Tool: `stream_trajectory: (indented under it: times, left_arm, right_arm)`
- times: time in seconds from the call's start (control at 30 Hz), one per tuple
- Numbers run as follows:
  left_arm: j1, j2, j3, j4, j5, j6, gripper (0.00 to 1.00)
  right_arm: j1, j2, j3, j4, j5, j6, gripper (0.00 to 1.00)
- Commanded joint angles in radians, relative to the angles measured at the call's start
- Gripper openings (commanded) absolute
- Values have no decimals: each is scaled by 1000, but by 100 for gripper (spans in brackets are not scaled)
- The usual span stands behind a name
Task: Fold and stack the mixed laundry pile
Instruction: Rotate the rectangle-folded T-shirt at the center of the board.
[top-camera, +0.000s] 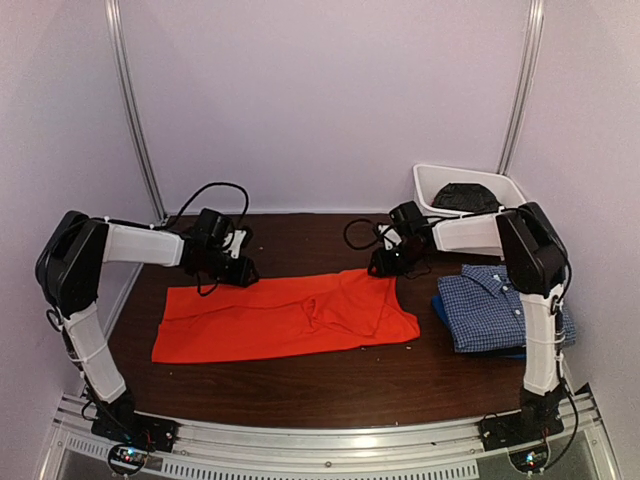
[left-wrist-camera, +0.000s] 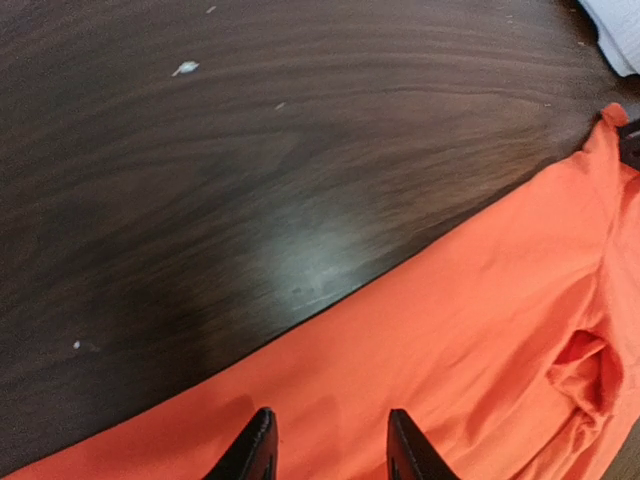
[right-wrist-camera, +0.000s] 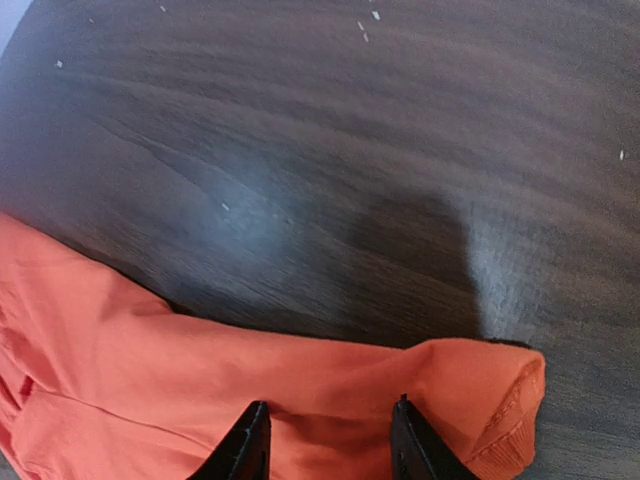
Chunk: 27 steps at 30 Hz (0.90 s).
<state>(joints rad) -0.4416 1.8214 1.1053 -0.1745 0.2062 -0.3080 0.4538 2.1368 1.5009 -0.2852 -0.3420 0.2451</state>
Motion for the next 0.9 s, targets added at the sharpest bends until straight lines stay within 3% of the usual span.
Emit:
stream_trajectory:
  times: [0.0,0.13,0.27,0.47,0.53,0.7,0.8,0.87]
  left_arm:
    - [66,20,-77,-2,-60,-72,38]
    - [100,-19,-183,-12,-125,-123,38]
    - [115,-77,-254,-48,-206,-165,38]
    - [115,-196,-325,-34,-216,-182,41]
    - [113,-261,-353,5,-145,-158,43]
    - [34,-372,-330,-22,-157,-68,45]
    - [21,-372,-314,-36,-158,-55,45]
    - [17,-350,-295,-39,-155,-45,44]
  right_arm:
    - [-11,8,-33,-45,53,-18,42]
    - [-19,-23,-120,-59,156,-49,41]
    - [-20,-9,-103,-72,239,-77,40]
    - [-7,163,167,-138,205,-97,39]
    - [0,228,291,-175,196,-109,39]
    - [8,323,581,-262,153,-128,40]
    - [25,250,582,-272,129,-141,44]
    - [46,147,476,-216,127,-139,45]
